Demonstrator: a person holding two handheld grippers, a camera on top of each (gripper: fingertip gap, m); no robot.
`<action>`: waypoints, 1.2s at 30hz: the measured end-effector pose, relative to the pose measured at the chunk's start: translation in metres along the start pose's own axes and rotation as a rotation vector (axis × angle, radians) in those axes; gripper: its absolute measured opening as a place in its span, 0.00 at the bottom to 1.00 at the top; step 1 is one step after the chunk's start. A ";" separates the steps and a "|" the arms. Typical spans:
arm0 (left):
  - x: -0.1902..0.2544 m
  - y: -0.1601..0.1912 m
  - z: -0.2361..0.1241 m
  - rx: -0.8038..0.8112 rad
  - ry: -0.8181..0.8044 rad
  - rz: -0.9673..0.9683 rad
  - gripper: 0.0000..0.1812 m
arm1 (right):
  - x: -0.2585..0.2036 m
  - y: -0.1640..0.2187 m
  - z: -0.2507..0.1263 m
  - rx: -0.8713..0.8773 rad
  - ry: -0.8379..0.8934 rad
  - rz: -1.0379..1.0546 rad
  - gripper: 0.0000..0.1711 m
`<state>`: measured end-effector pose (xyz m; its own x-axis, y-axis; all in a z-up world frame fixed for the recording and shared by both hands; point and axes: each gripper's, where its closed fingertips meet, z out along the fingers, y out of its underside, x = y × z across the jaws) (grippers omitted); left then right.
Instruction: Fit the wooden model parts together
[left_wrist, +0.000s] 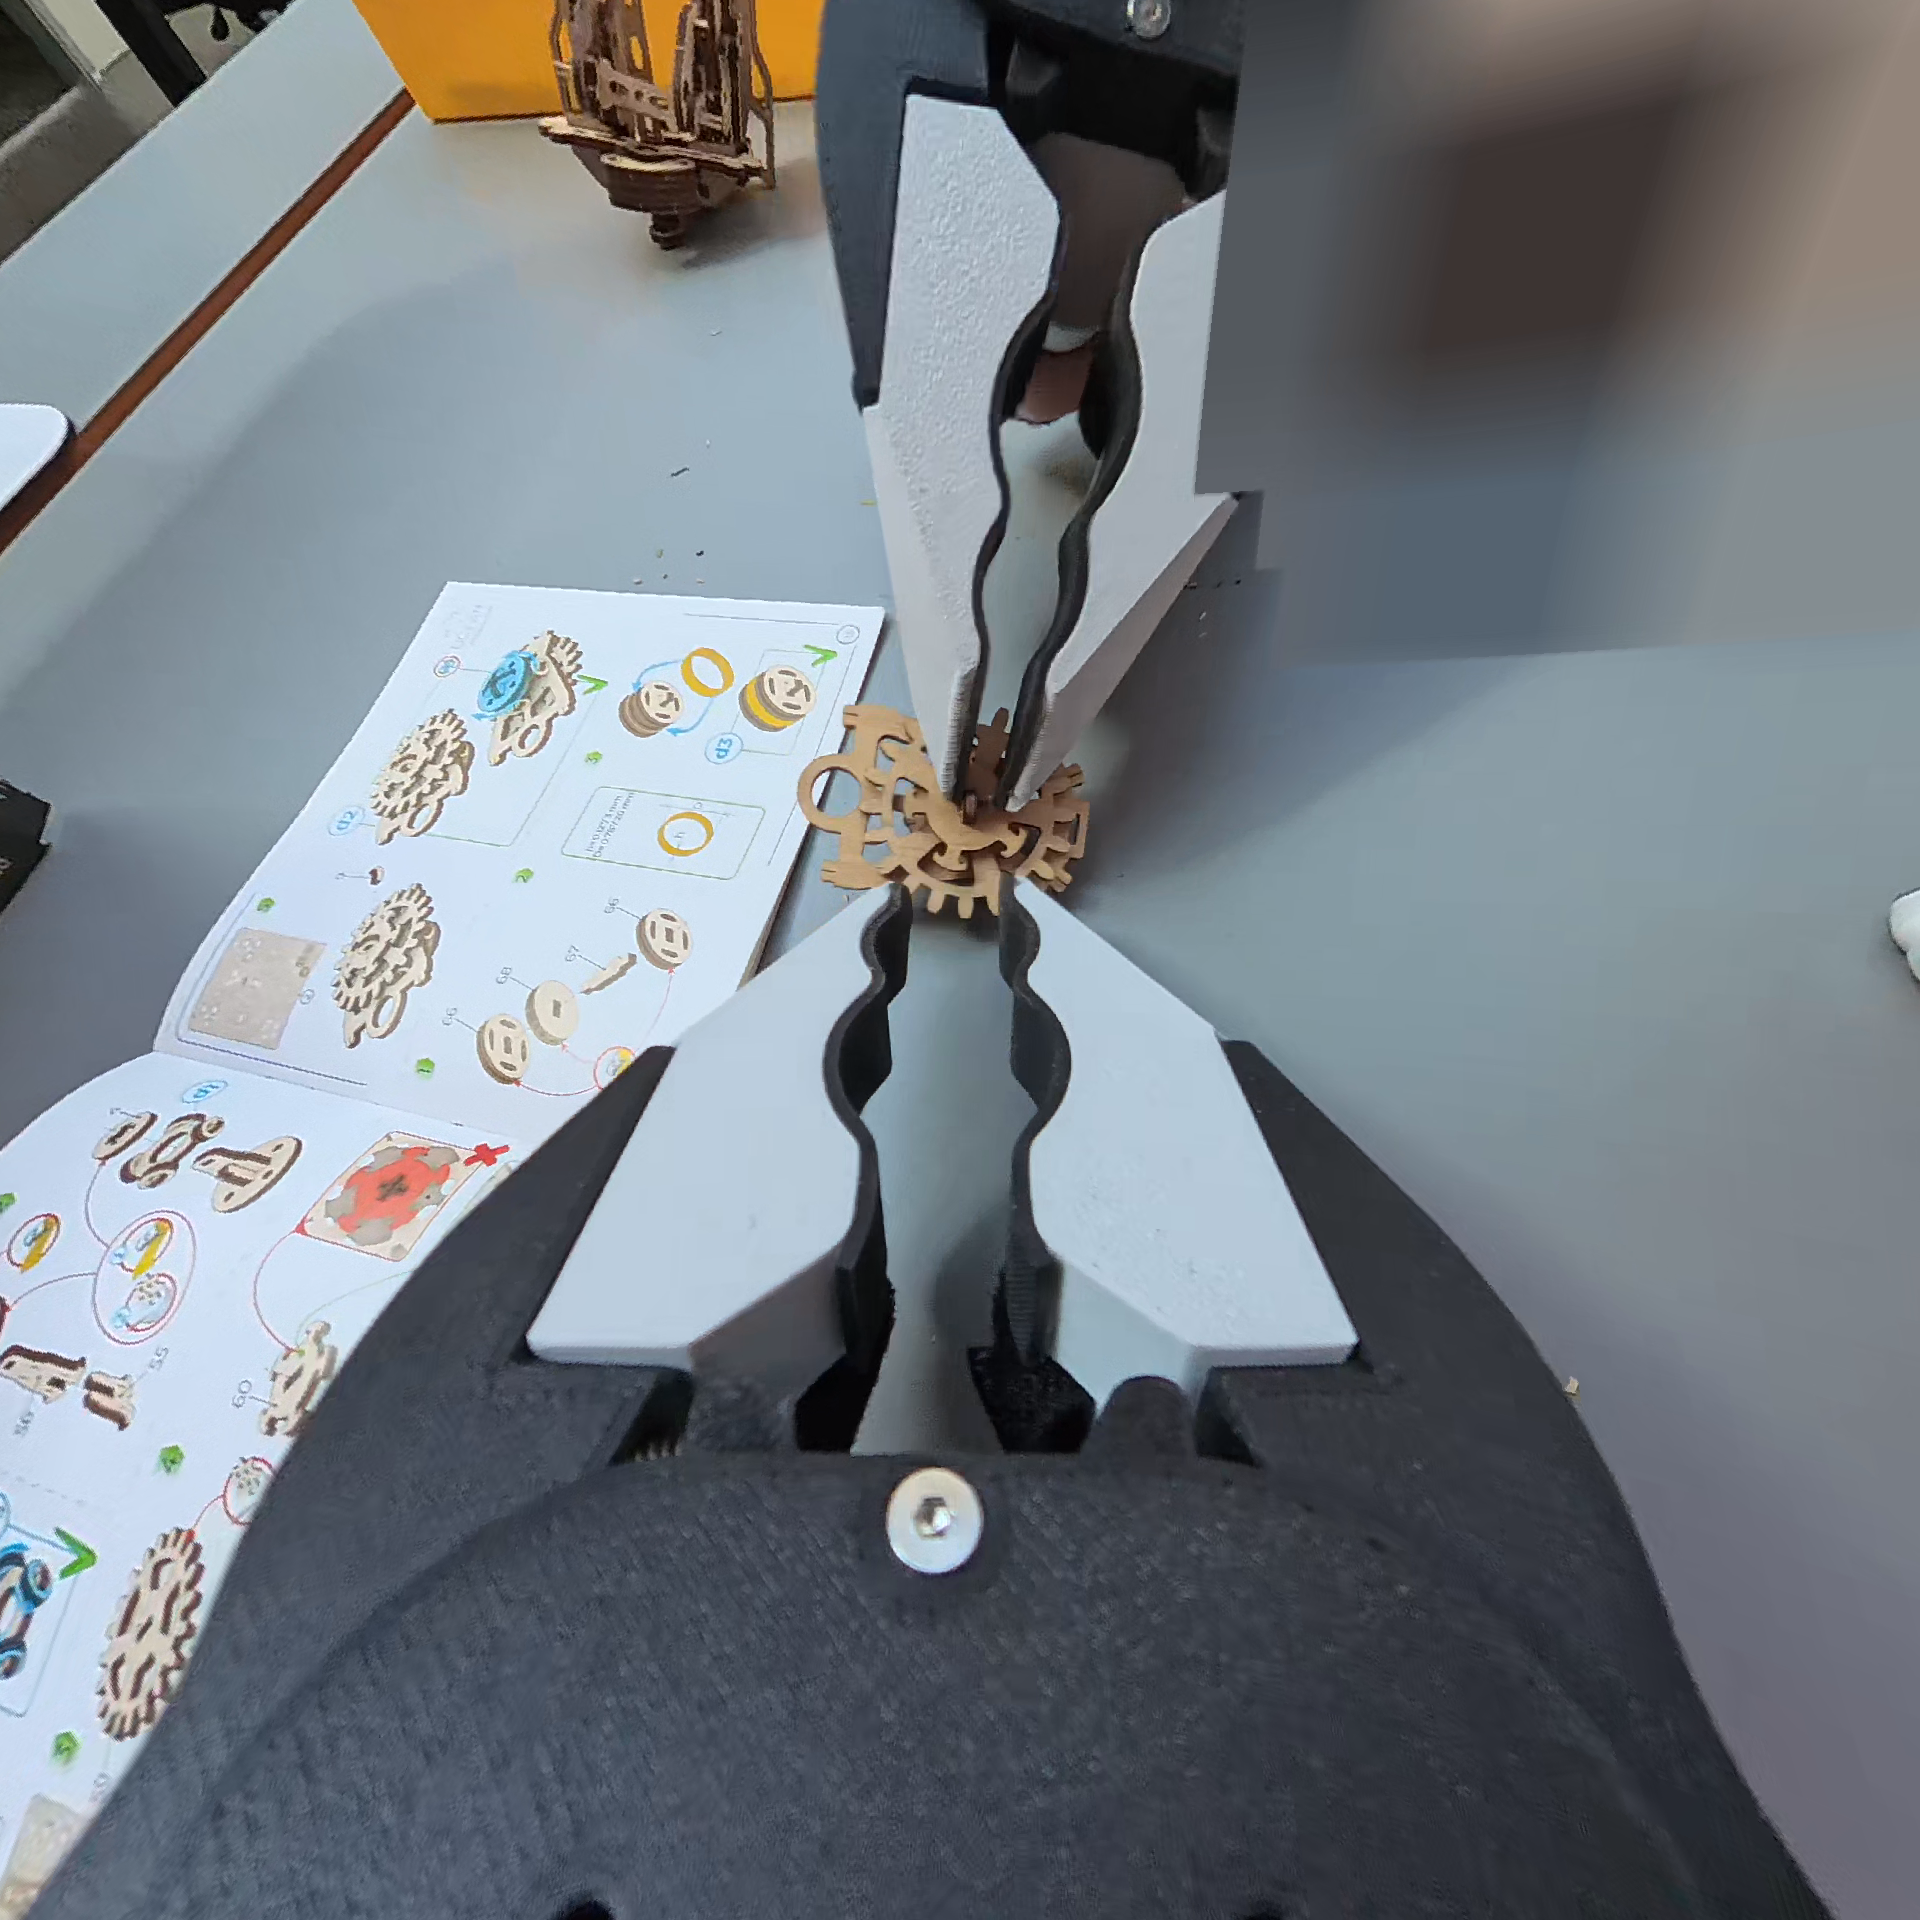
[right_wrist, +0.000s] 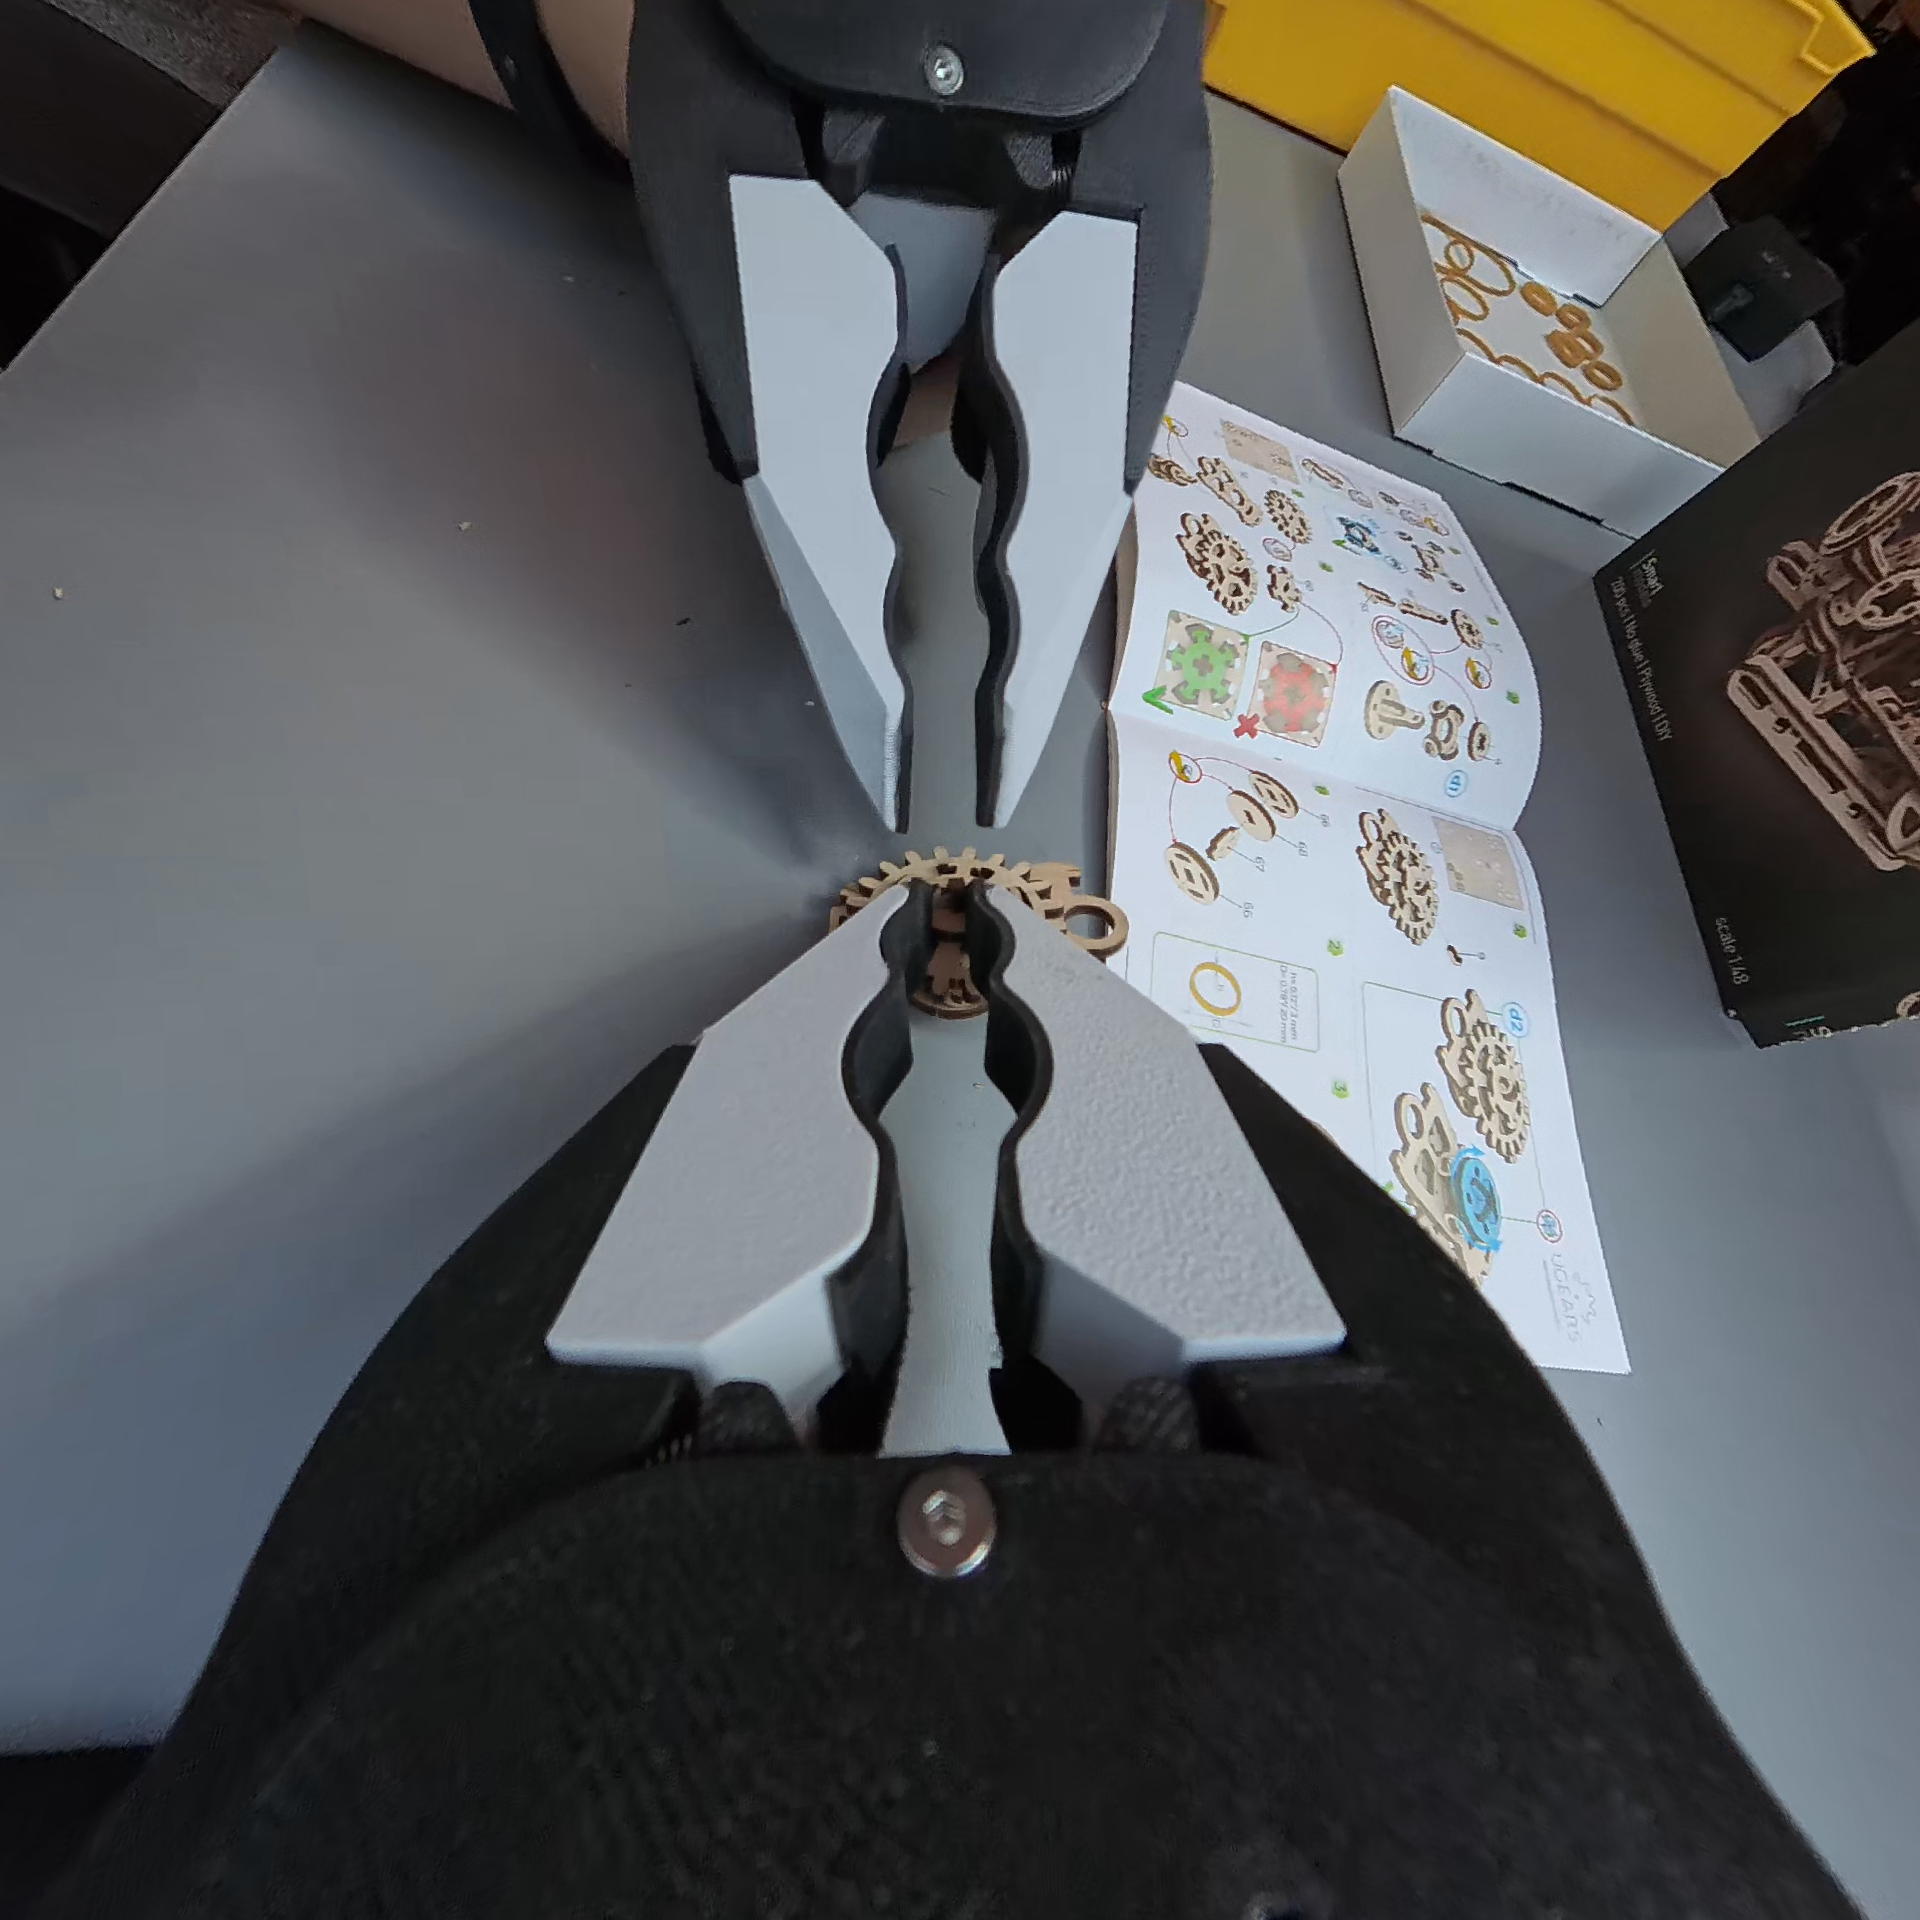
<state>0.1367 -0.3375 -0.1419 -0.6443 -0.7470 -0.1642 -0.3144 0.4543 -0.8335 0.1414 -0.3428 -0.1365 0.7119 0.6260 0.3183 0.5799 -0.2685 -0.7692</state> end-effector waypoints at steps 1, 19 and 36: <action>-0.003 0.000 -0.001 0.004 0.000 -0.034 0.09 | 0.000 0.000 -0.001 0.001 -0.003 -0.004 0.03; 0.013 -0.047 -0.028 0.333 0.531 -0.721 0.12 | -0.002 -0.060 -0.034 0.322 0.132 -0.232 0.03; 0.012 -0.026 -0.015 0.206 0.513 -0.875 0.11 | -0.002 -0.040 -0.020 0.179 0.134 -0.279 0.06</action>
<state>0.1269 -0.3507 -0.1145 -0.4828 -0.4574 0.7468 -0.7211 -0.2763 -0.6354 0.1247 -0.3474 -0.0951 0.5882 0.5525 0.5906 0.6893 0.0394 -0.7234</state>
